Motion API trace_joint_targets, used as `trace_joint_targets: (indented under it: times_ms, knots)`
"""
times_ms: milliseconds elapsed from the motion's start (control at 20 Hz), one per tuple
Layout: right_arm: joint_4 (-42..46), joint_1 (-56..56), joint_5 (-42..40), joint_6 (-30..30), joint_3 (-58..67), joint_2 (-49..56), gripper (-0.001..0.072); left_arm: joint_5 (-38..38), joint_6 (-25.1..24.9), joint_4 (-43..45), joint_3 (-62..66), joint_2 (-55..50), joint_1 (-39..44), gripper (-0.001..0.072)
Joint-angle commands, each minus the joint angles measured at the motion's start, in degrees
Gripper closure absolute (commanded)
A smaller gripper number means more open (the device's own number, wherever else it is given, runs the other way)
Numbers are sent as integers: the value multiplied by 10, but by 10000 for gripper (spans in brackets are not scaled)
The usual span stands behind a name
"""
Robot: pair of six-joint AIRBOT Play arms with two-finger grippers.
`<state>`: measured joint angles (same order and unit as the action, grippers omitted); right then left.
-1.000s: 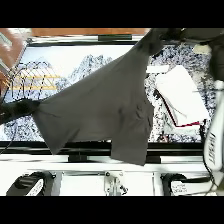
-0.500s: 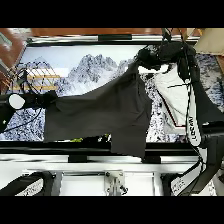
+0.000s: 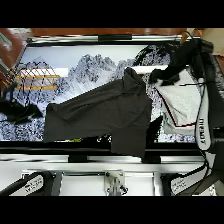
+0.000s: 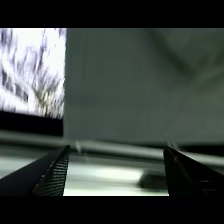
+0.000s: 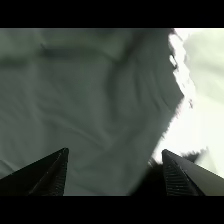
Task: Fold the shirts.
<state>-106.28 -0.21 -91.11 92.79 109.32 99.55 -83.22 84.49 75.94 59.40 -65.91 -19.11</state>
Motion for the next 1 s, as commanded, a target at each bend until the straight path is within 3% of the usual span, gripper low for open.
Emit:
trace_joint_targets:
  times_ms: [0, 100, 250, 650, 950]
  knots:
    - [-28, -68, -64, 34, -69, -38, 28, -79, -98, -52, -87, 14, -118, 7]
    - [-62, -98, -40, 39, -125, -64, 28, -34, -137, -86, -139, 16, -161, 8]
    - [-58, -113, -1, 59, -180, -92, 28, 64, -138, -87, -184, 4, -176, 8]
    - [-63, -113, 22, 61, -192, -92, 29, 106, -174, -91, -189, -79, -128, 9]
    - [-63, -113, 22, 60, -192, -92, 30, 169, -146, -96, -189, -102, -67, 21]
